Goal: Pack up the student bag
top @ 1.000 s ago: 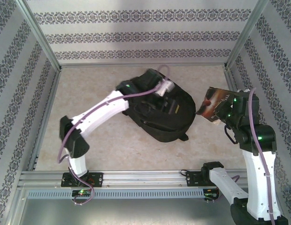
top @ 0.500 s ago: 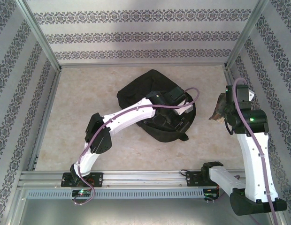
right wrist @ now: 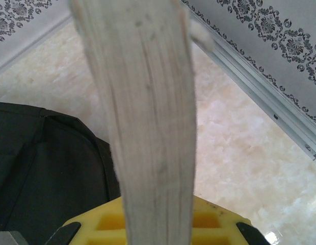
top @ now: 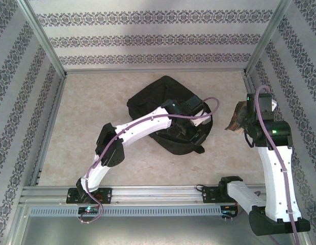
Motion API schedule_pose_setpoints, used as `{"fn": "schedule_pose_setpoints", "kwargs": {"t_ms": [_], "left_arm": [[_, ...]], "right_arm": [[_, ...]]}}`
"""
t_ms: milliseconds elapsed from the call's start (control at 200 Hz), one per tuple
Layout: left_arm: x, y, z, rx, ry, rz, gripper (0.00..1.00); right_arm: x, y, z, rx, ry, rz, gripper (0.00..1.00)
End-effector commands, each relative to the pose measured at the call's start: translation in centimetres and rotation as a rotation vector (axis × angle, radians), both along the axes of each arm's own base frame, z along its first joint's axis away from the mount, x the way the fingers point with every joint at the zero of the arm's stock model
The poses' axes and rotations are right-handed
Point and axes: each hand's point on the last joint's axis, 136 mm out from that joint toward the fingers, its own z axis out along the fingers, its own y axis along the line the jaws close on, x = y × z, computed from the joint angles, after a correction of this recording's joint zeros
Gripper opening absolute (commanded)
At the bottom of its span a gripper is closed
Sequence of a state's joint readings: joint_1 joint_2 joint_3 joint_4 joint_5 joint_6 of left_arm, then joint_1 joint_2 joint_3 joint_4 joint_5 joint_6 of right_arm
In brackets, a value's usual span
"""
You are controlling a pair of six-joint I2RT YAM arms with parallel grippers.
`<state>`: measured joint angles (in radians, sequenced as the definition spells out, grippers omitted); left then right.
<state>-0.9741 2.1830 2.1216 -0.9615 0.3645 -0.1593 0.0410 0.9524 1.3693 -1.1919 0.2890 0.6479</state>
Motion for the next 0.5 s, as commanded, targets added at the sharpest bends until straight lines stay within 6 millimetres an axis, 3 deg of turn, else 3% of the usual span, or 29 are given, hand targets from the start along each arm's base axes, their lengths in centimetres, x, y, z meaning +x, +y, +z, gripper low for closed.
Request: {"fn": "schedule_pose_setpoints", "kwargs": {"t_ms": [0,165,500], "left_arm": [[-1.2,0.0,-1.0,0.069,-0.028,-0.058,0.68],[-0.2,0.2,-1.0,0.095,-0.085,-0.033,0.61],[1.4,0.6,0.5,0.093,-0.165,0.005,0.0]], "right_arm": [[0.6,-0.1,0.9,0.017,-0.069,-0.018,0.0],[0.6,0.0,0.7,0.026,-0.069,-0.016,0.0],[0.0,0.2,0.6,0.035,-0.076,-0.01,0.0]]}}
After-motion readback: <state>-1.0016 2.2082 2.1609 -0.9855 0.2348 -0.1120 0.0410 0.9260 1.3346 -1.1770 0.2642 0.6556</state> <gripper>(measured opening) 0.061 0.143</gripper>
